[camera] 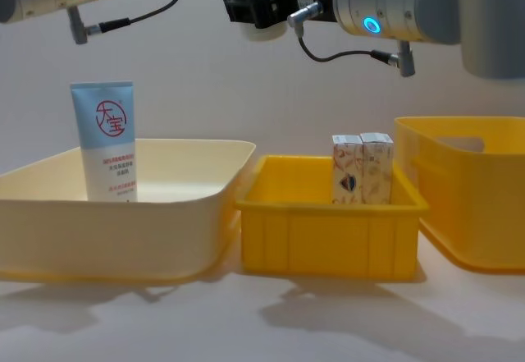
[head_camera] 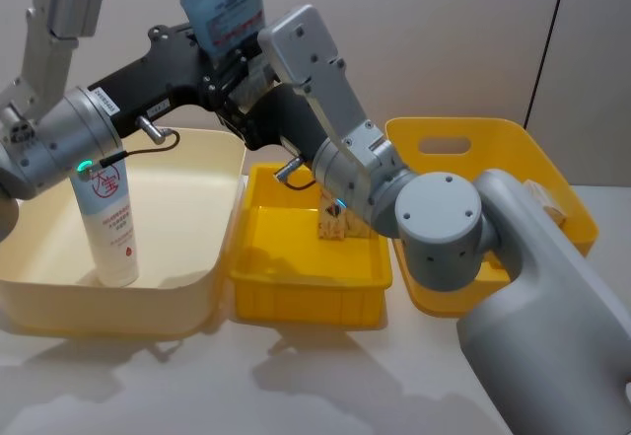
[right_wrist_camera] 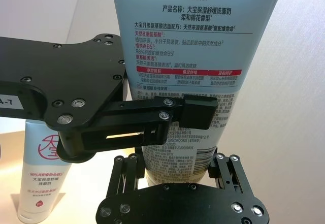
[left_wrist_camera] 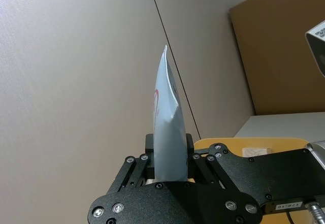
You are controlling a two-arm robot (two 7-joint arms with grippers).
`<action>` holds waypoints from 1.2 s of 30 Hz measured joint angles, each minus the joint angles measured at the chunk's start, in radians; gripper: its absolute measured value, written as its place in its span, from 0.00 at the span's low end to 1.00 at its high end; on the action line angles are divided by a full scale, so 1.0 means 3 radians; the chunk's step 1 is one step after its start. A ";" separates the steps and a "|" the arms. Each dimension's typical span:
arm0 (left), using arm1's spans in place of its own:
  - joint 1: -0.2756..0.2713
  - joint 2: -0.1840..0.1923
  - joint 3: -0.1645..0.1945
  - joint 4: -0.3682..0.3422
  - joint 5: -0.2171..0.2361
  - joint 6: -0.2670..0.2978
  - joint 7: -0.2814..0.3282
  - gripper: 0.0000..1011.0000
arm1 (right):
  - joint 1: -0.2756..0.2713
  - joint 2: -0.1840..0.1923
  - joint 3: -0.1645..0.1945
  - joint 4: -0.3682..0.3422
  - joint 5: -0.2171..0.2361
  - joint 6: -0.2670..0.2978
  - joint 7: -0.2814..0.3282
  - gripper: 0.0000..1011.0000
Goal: Bimanual collaborative sorting of washing and personal care products
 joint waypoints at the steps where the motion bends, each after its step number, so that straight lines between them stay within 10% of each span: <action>1: 0.0000 0.0000 0.0000 0.0000 0.0000 0.0000 0.0000 0.29 | 0.0001 0.0000 0.0000 0.0001 0.0000 0.0000 0.0000 0.64; 36: 0.0000 0.0000 0.0000 0.0000 0.0000 0.0000 0.0000 0.29 | 0.0000 -0.0002 0.0000 0.0002 0.0000 0.0000 0.0000 0.64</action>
